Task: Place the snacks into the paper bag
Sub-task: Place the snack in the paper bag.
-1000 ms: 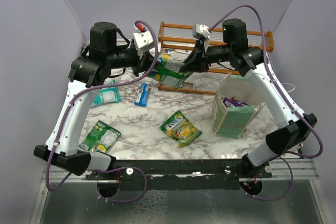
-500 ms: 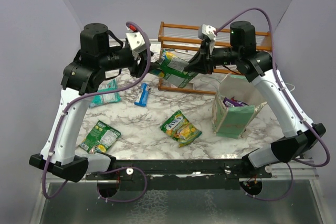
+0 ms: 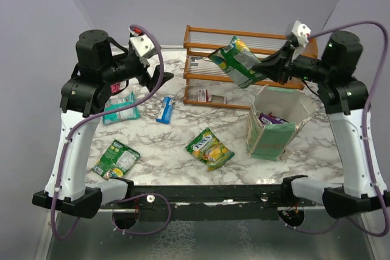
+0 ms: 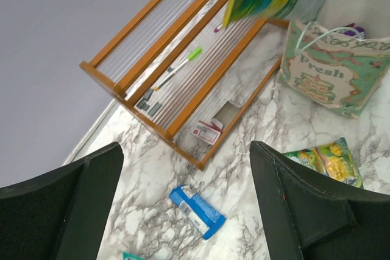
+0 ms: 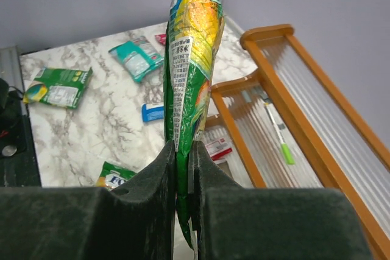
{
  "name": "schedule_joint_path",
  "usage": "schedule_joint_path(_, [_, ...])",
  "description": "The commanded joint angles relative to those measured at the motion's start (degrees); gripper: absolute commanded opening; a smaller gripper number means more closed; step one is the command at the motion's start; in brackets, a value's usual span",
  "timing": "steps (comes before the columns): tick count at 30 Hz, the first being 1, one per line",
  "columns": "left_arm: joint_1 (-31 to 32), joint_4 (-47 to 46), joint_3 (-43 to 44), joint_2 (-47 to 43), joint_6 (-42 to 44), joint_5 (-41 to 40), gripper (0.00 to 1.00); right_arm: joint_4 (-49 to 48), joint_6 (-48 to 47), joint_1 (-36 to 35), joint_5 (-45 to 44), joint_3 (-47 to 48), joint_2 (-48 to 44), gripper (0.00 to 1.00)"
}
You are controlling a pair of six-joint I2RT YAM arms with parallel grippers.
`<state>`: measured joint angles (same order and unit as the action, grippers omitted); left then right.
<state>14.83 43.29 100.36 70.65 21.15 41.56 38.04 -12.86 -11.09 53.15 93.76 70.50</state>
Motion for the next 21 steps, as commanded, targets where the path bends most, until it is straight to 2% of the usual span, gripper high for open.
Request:
schedule_joint_path(1, [-1.4, -2.8, -3.3, -2.8, -0.7, -7.0, 0.89, -3.7, 2.0, 5.8, -2.0, -1.6, -7.4, 0.01])
schedule_joint_path(8, [-3.1, -5.6, -9.4, -4.5, -2.3, -13.2, 0.99, 2.8, -3.0, 11.9, -8.4, -2.6, -14.1, 0.01])
schedule_joint_path(14, [-5.5, -10.0, -16.5, -5.7, -5.0, -23.0, 0.99, 7.5, -7.1, 15.0, -13.3, -5.5, -18.0, 0.01])
schedule_joint_path(21, [-7.2, -11.0, -18.5, -7.3, -5.7, -22.5, 0.99, 12.8, -13.0, 18.6, -17.2, -8.1, -21.3, 0.01])
